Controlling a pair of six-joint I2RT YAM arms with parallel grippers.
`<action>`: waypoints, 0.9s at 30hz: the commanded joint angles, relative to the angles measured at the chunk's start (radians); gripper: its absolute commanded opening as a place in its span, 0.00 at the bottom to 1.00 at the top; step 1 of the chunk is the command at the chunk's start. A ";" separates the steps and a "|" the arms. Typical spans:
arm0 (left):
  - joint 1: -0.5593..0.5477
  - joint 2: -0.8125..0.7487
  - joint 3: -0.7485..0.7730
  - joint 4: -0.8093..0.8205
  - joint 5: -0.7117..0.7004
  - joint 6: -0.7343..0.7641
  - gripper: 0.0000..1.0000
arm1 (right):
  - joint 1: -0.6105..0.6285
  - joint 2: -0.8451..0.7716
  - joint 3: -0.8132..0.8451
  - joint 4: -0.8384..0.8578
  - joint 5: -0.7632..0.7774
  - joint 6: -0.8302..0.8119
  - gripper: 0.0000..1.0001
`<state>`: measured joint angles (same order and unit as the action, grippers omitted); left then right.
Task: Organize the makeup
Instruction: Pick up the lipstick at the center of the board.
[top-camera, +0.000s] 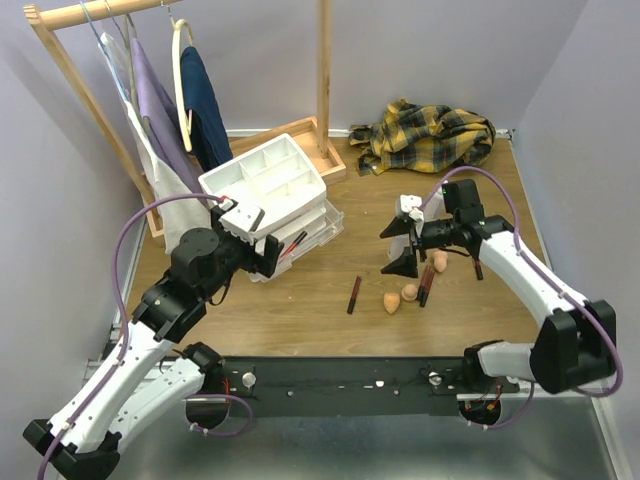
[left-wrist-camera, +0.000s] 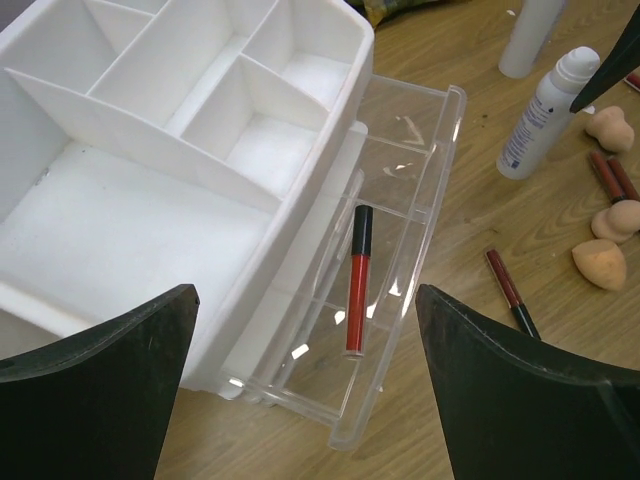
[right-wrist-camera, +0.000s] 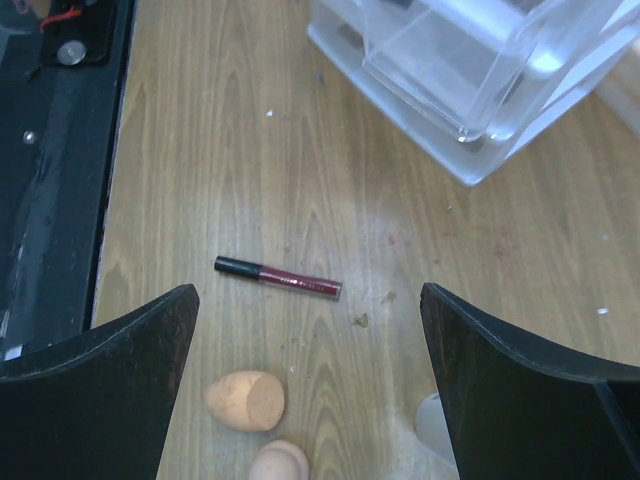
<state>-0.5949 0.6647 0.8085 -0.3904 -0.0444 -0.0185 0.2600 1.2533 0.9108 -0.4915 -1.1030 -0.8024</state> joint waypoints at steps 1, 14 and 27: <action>0.007 -0.039 -0.012 0.041 -0.058 0.000 0.99 | 0.028 0.113 0.144 -0.249 -0.020 -0.240 1.00; 0.015 -0.077 -0.022 0.048 -0.087 0.000 0.99 | 0.383 0.215 0.232 -0.265 0.439 -0.432 1.00; 0.018 -0.105 -0.028 0.056 -0.107 0.003 0.99 | 0.565 0.380 0.333 -0.321 0.626 -0.500 1.00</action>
<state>-0.5823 0.5701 0.7940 -0.3595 -0.1246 -0.0185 0.7723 1.5833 1.1915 -0.7654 -0.5781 -1.2659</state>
